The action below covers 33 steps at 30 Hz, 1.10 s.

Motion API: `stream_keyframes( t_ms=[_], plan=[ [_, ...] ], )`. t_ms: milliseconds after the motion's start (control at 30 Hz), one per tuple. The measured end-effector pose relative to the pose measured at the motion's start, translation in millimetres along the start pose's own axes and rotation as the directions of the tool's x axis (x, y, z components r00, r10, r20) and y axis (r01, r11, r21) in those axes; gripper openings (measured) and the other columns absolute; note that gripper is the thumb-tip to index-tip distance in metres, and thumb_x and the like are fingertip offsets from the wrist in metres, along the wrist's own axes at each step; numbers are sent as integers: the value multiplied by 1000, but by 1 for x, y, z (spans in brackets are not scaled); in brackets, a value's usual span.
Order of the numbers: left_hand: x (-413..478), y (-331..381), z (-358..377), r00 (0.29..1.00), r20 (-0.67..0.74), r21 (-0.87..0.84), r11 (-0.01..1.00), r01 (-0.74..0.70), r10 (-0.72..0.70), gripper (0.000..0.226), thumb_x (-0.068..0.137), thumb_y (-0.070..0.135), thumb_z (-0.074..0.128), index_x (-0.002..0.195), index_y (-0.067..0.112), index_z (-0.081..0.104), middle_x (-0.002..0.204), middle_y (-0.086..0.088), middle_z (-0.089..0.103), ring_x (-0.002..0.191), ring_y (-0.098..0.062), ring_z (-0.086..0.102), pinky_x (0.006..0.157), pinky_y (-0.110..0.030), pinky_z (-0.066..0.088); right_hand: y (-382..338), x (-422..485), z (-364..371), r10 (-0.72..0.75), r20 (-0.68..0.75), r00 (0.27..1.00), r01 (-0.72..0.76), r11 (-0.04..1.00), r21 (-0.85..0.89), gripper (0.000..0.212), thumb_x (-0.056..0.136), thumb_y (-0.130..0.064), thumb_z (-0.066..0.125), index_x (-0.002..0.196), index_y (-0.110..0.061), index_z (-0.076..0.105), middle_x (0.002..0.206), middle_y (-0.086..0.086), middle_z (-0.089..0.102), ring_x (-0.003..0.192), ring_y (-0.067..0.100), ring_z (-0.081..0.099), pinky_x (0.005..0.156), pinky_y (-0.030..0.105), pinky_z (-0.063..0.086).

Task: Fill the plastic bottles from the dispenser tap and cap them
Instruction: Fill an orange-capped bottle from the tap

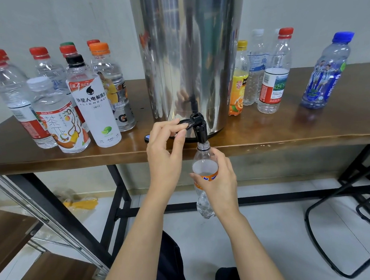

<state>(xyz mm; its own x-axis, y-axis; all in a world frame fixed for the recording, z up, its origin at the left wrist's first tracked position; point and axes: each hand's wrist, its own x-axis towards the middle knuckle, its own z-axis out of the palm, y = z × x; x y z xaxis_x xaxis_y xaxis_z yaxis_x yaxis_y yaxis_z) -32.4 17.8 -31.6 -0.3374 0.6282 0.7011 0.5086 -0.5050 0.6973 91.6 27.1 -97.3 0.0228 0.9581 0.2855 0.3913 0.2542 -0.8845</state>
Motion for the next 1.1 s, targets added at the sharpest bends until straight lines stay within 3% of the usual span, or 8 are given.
stream_keyframes(
  t_ms=[1100],
  plan=[
    [0,1,0,1000,-8,-1,1000,6,-6,19,96,4,60,101,20,69,111,-3,61,105,9,55,92,-7,38,-2,3,1,-19,-4,1000,19,999,41,74,74,-25,86,137,-31,48,134,-12,51,121,3,48,90,15,38]
  ],
)
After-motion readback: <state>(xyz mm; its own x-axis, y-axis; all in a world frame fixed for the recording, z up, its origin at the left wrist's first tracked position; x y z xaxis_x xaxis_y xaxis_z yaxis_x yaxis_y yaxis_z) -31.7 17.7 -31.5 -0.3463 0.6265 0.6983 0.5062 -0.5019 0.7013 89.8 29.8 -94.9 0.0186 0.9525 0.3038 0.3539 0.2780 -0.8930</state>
